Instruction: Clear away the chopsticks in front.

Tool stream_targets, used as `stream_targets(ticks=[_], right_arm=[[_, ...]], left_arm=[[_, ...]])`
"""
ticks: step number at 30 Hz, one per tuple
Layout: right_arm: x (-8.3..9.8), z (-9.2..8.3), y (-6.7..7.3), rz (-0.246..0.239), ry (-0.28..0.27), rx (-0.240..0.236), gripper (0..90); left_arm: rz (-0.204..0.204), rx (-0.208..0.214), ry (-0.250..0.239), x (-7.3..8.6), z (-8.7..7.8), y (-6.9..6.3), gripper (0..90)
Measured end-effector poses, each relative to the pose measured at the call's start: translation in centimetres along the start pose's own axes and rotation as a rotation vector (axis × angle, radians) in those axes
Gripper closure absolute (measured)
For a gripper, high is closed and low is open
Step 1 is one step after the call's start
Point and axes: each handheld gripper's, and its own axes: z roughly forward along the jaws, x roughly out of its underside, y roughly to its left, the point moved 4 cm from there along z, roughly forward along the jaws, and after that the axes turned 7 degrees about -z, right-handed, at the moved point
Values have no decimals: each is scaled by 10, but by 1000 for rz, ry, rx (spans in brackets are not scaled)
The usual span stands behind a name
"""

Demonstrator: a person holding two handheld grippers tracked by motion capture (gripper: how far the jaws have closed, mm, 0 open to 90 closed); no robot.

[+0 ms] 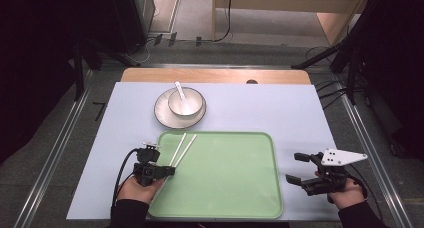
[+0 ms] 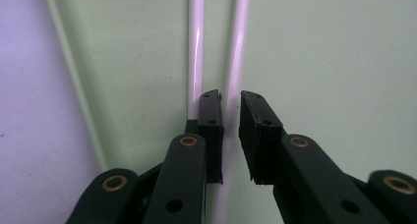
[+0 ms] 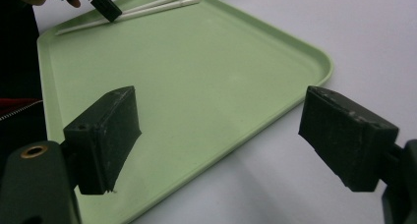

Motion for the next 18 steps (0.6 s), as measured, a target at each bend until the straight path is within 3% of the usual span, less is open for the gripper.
stream_targets(ticks=[9, 18], right_arm=[[0, 1, 0, -4, -3, -2, 162], [0, 1, 0, 0, -3, -5, 162]], left_arm=[[5, 31, 1, -2, -3, 1, 738], [54, 97, -46, -10, -19, 6, 577]])
